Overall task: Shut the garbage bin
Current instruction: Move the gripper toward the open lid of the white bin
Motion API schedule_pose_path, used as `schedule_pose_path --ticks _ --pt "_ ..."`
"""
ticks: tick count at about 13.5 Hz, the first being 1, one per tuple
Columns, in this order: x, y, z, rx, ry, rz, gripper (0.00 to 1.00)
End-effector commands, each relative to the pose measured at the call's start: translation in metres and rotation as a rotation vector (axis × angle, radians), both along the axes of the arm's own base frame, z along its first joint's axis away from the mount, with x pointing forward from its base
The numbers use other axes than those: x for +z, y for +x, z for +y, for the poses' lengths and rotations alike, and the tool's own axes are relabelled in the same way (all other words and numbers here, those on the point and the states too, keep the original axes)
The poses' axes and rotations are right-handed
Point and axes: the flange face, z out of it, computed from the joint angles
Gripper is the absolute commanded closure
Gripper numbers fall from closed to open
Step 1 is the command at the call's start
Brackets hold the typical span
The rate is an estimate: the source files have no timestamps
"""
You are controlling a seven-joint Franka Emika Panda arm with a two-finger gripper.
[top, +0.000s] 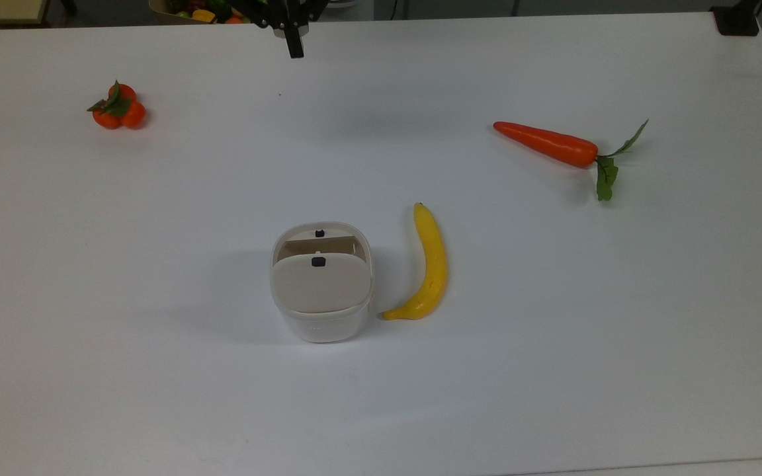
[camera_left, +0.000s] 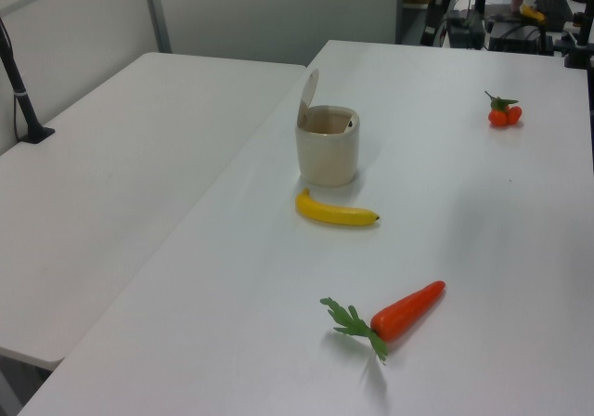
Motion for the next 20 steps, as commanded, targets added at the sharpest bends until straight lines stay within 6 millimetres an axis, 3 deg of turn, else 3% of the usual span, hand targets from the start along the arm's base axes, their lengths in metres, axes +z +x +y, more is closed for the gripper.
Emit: schedule_pose_path --ticks 1,7,12,16,20 --pt "-0.008 0.017 -0.004 -0.008 0.019 -0.084 1.00" --pt "-0.008 0.051 -0.003 -0.111 0.051 -0.305 1.00" --pt "-0.028 0.091 0.006 -0.190 0.083 -0.431 1.00" --pt "-0.055 0.113 0.027 -0.192 0.095 -0.519 1.00" --pt "-0.066 0.131 0.035 -0.208 0.107 -0.567 1.00"
